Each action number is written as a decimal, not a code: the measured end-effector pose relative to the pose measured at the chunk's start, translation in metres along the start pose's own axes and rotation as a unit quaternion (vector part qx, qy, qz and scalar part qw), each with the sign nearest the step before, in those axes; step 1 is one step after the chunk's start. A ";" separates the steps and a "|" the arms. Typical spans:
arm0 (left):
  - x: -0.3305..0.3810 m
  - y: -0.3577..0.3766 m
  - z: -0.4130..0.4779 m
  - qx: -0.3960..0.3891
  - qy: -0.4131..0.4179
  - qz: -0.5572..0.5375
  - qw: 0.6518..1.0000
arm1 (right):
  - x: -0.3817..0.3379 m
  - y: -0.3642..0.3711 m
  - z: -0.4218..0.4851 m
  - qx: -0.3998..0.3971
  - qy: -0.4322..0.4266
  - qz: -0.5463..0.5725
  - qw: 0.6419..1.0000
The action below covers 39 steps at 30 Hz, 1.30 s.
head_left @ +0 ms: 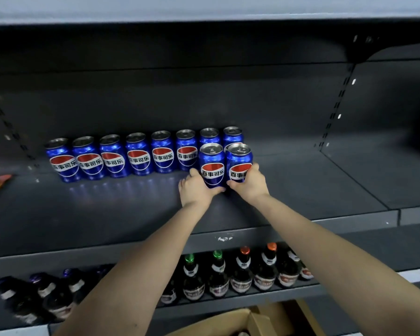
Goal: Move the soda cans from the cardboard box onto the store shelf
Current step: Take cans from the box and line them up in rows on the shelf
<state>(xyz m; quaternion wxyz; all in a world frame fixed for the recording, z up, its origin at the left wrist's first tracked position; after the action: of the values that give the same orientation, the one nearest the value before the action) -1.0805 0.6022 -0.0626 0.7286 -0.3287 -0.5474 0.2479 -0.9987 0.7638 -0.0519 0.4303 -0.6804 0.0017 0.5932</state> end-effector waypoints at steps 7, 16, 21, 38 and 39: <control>0.028 0.025 0.015 0.007 0.020 0.013 1.000 | 0.018 -0.024 0.025 -0.004 0.027 -0.020 0.999; 0.043 0.036 0.012 0.033 0.011 0.044 0.998 | 0.030 -0.037 0.041 -0.007 0.043 -0.036 0.998; 0.040 0.033 0.012 0.021 -0.014 0.042 0.999 | 0.027 -0.037 0.041 -0.019 0.038 -0.043 0.998; 0.001 0.006 0.019 0.012 -0.077 0.054 0.995 | 0.000 0.009 0.044 -0.063 0.006 -0.030 0.998; -0.001 0.007 0.019 0.009 -0.080 0.056 0.995 | 0.001 0.011 0.044 -0.061 0.007 -0.030 0.998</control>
<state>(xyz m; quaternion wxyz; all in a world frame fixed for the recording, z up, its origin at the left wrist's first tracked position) -1.0991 0.6106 -0.0651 0.6704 -0.3311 -0.5823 0.3191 -1.0390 0.7830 -0.0555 0.4054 -0.7095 -0.0517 0.5740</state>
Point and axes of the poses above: each hand's wrist, its own z-axis towards the middle knuckle, its own y-axis out of the palm, x = y × z, the point moved 10 cm from there along z, towards the middle knuckle, and after that the axes turned 3 degrees about -z, right-handed, at the moved point
